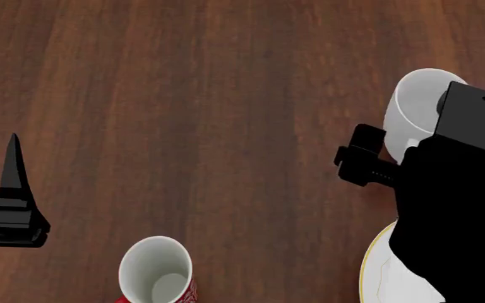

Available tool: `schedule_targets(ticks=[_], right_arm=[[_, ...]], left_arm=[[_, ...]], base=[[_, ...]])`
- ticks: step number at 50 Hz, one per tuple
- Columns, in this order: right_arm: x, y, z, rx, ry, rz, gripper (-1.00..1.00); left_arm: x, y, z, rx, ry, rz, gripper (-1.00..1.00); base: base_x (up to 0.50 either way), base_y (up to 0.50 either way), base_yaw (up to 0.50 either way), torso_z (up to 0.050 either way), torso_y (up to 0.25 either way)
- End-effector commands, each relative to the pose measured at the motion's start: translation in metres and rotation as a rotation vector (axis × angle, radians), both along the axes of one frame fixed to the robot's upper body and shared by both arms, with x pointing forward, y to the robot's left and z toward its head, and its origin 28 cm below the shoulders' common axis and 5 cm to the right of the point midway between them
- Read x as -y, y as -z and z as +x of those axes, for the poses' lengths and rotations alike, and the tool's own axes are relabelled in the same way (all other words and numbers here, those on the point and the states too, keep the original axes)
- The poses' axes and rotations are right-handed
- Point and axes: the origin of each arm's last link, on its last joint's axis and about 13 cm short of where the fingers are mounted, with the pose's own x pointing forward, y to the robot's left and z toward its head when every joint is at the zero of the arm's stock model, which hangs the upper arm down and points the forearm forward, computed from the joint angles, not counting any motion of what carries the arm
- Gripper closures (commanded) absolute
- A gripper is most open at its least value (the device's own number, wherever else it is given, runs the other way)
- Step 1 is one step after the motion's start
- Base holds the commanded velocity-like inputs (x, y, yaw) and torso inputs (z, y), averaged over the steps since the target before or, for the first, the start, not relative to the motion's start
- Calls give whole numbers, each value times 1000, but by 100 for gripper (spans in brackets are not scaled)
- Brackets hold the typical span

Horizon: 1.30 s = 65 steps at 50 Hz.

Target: Put the white mug on the plate.

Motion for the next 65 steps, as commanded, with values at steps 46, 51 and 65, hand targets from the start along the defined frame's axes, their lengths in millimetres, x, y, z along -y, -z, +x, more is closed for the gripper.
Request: schedule_targets(ticks=[46,51,65], right_arm=[[-6,6,21,-68,23,4,-100],[-6,6,24,-73,23,6,-100],[-3,12,31,-92,35,14,-100]], left_arm=[[-2,2,0,-4,-9,0,-100],[-1,2,0,-4,-9,-1,-100],[0,1,1,-3,-6,3,-100]], base=[[0,0,0,0,0],[0,0,0,0,0],[0,0,0,0,0]])
